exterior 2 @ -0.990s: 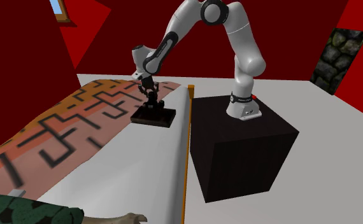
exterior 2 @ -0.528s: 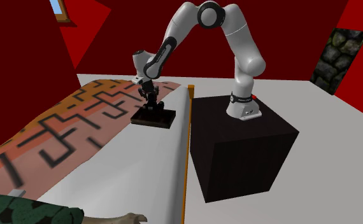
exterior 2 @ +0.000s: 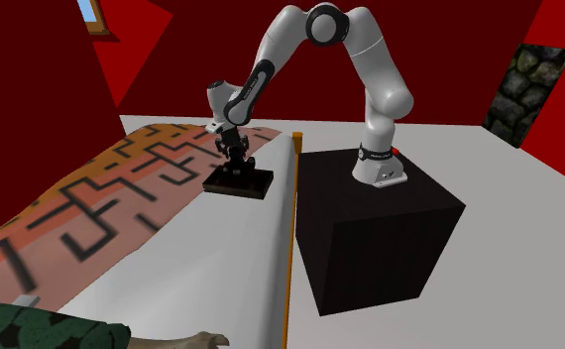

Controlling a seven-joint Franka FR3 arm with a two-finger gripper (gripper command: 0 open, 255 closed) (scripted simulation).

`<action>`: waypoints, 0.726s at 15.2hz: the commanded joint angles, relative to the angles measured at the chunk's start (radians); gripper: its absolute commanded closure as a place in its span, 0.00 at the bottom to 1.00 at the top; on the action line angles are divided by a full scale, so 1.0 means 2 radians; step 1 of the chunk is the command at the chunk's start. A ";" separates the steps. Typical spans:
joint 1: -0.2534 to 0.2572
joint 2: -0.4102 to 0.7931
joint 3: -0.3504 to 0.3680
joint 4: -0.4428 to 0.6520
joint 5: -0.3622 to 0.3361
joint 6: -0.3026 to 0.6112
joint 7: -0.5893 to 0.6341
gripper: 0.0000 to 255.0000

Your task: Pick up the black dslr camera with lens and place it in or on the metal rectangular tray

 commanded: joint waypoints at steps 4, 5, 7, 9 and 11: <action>0.000 0.003 0.000 0.000 0.000 0.000 0.001 0.00; 0.000 0.002 0.000 -0.001 0.000 0.000 0.000 0.00; 0.004 -0.021 -0.001 0.001 -0.002 -0.025 0.001 0.00; 0.008 -0.041 -0.002 0.005 -0.003 -0.049 0.002 0.00; 0.008 -0.041 -0.002 0.005 -0.003 -0.049 0.002 0.00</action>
